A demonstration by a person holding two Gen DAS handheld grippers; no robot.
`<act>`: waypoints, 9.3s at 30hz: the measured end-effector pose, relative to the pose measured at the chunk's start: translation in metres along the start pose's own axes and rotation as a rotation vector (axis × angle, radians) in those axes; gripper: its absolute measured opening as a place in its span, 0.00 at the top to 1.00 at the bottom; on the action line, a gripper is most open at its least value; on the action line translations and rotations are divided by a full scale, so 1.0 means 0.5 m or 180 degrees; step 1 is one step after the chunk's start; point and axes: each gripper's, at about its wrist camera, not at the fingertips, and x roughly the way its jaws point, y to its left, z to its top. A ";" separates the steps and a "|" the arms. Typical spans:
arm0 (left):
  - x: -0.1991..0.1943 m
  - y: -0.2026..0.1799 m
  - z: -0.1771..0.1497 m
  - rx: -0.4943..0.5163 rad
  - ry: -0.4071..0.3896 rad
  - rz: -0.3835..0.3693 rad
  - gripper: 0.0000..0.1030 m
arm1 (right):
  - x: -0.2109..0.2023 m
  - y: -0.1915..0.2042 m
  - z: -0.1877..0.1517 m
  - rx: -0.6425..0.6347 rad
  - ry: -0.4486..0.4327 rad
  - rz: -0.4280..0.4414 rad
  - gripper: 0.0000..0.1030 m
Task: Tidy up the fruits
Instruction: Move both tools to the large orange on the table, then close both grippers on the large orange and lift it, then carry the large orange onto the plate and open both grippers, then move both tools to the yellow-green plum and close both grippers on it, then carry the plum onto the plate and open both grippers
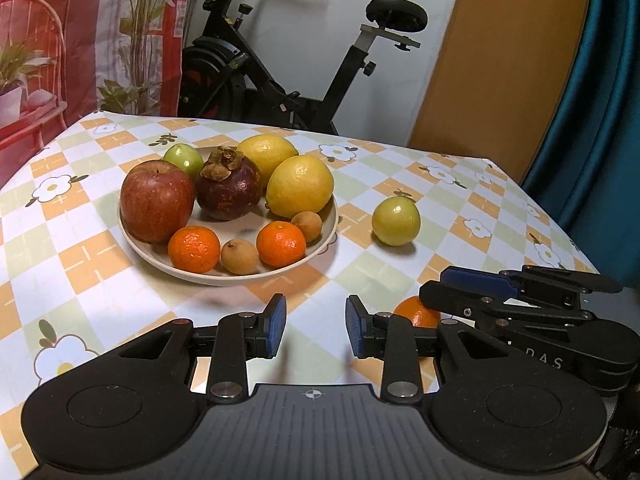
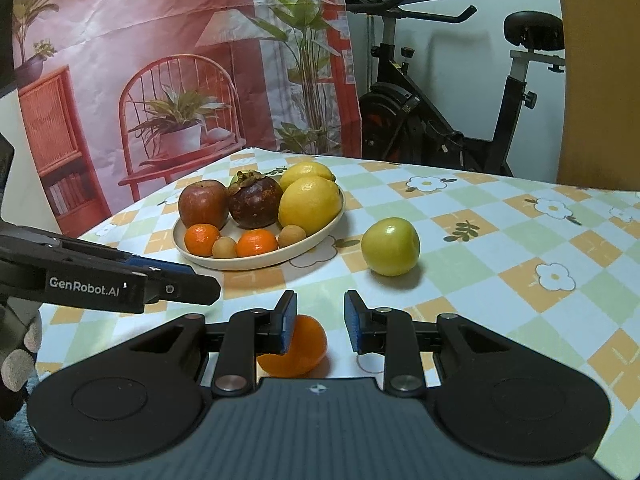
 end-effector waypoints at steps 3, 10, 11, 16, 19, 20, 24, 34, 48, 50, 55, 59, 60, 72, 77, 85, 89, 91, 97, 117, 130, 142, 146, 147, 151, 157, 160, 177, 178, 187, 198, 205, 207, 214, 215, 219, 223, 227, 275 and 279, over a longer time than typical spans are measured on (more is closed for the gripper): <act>-0.001 0.002 -0.001 -0.0024 -0.0003 0.0001 0.67 | -0.003 0.000 -0.003 0.0001 -0.0011 0.0034 0.72; 0.005 0.009 -0.002 -0.0120 0.0040 -0.0009 0.67 | -0.006 0.005 -0.009 -0.0053 -0.0017 0.0155 0.69; 0.005 0.009 -0.002 -0.0123 0.0038 -0.0012 0.67 | -0.005 0.005 -0.010 -0.0051 -0.0007 0.0170 0.68; 0.004 0.010 -0.002 -0.0144 0.0030 -0.0009 0.67 | 0.000 0.016 -0.018 -0.0168 0.0058 0.0185 0.61; 0.003 0.015 -0.002 -0.0184 0.0030 -0.0016 0.66 | 0.004 0.024 -0.022 -0.0275 0.0085 0.0187 0.54; 0.003 0.015 -0.002 -0.0193 0.0029 -0.0017 0.66 | 0.006 0.026 -0.024 -0.0300 0.0101 0.0190 0.52; 0.002 0.017 -0.002 -0.0213 0.0016 -0.0029 0.66 | 0.011 0.024 -0.027 -0.0300 0.0137 0.0171 0.53; 0.002 0.017 -0.001 -0.0256 0.0039 -0.0095 0.61 | 0.023 0.031 -0.033 -0.0438 0.0258 0.0174 0.52; 0.020 -0.026 -0.002 -0.0150 0.0205 -0.0523 0.60 | 0.041 0.040 -0.038 -0.0624 0.0370 0.0272 0.53; 0.027 -0.039 -0.003 -0.0077 0.0251 -0.0576 0.60 | 0.041 0.036 -0.038 -0.0595 0.0366 0.0290 0.54; 0.047 -0.059 -0.005 0.0035 0.0338 -0.0659 0.60 | 0.041 0.035 -0.038 -0.0600 0.0366 0.0315 0.54; 0.063 -0.051 -0.006 -0.0079 0.0398 -0.0666 0.59 | 0.040 0.036 -0.038 -0.0619 0.0367 0.0324 0.54; 0.064 -0.047 -0.007 -0.0109 0.0411 -0.0665 0.59 | 0.040 0.036 -0.038 -0.0616 0.0368 0.0326 0.54; 0.066 -0.028 -0.015 -0.0294 0.0421 -0.0776 0.64 | 0.040 0.032 -0.037 -0.0543 0.0384 0.0416 0.53; 0.063 -0.034 -0.017 -0.0217 0.0388 -0.0753 0.64 | 0.041 0.032 -0.037 -0.0546 0.0384 0.0412 0.53; 0.057 -0.041 -0.016 -0.0086 0.0371 -0.0726 0.64 | 0.038 0.032 -0.038 -0.0533 0.0363 0.0382 0.55; 0.041 -0.036 -0.005 -0.0044 0.0274 -0.0695 0.64 | 0.034 0.038 -0.028 -0.0498 0.0345 0.0367 0.56; 0.031 -0.025 0.007 -0.0079 0.0216 -0.0689 0.64 | 0.034 0.042 -0.014 -0.0474 0.0322 0.0394 0.56; 0.010 0.023 0.057 -0.0268 0.0039 -0.0652 0.64 | 0.052 0.064 0.054 -0.0578 0.0267 0.0463 0.56; 0.077 0.155 0.140 -0.0662 0.0134 -0.0396 0.63 | 0.226 0.115 0.158 -0.0556 0.0476 0.0564 0.56; 0.068 0.152 0.138 -0.0530 0.0083 -0.0140 0.47 | 0.231 0.106 0.156 -0.0483 0.0491 0.0460 0.55; 0.042 0.109 0.165 -0.0278 -0.0043 0.0006 0.46 | 0.141 0.071 0.139 -0.0696 0.0093 0.0298 0.50; 0.044 0.075 0.179 -0.0164 -0.0074 -0.0046 0.46 | 0.103 0.023 0.128 -0.0584 -0.0025 0.0158 0.50; 0.047 0.066 0.182 -0.0139 -0.0076 -0.0059 0.46 | 0.097 0.012 0.125 -0.0564 -0.0037 0.0117 0.50; 0.061 0.037 0.187 -0.0054 -0.0067 -0.0120 0.46 | 0.080 -0.035 0.115 -0.0450 -0.0059 -0.0044 0.50; 0.088 -0.004 0.193 0.0131 -0.0014 -0.0198 0.46 | 0.079 -0.087 0.093 -0.0259 -0.0017 -0.0132 0.50; 0.105 -0.018 0.197 0.0162 0.0033 -0.0239 0.46 | 0.084 -0.100 0.084 -0.0209 0.0000 -0.0122 0.50; 0.204 -0.088 0.190 0.0314 0.0344 -0.0405 0.46 | 0.134 -0.119 0.075 -0.0053 0.0028 -0.0057 0.45; 0.208 -0.088 0.188 0.0323 0.0363 -0.0411 0.46 | 0.136 -0.120 0.074 -0.0043 0.0044 -0.0053 0.45; 0.238 -0.099 0.179 0.0409 0.0517 -0.0449 0.46 | 0.141 -0.126 0.069 0.0026 0.0116 0.0031 0.45; 0.253 -0.105 0.167 0.0518 0.0591 -0.0432 0.47 | 0.140 -0.136 0.063 0.0140 0.0178 0.0149 0.46; 0.253 -0.100 0.159 0.0447 0.0596 -0.0447 0.52 | 0.140 -0.137 0.062 0.0187 0.0222 0.0181 0.46; 0.253 -0.099 0.159 0.0441 0.0590 -0.0459 0.52 | 0.140 -0.138 0.061 0.0183 0.0232 0.0185 0.46; 0.251 -0.100 0.157 0.0458 0.0584 -0.0462 0.52 | 0.144 -0.138 0.063 0.0167 0.0255 0.0233 0.50; 0.249 -0.100 0.156 0.0460 0.0581 -0.0460 0.52 | 0.143 -0.137 0.062 0.0157 0.0254 0.0243 0.51; 0.248 -0.100 0.155 0.0433 0.0583 -0.0475 0.52 | 0.142 -0.135 0.061 0.0144 0.0244 0.0240 0.51; 0.245 -0.099 0.152 0.0417 0.0584 -0.0486 0.52 | 0.139 -0.133 0.059 0.0142 0.0214 0.0242 0.51; 0.238 -0.102 0.147 0.0453 0.0567 -0.0477 0.52 | 0.133 -0.127 0.055 0.0106 0.0191 0.0220 0.51; 0.032 0.082 0.131 -0.0312 -0.0141 -0.0293 0.52 | 0.155 0.114 0.152 -0.0898 0.0148 0.0653 0.51; 0.020 0.095 0.118 -0.0330 -0.0146 -0.0269 0.52 | 0.162 0.131 0.150 -0.0911 0.0163 0.0685 0.51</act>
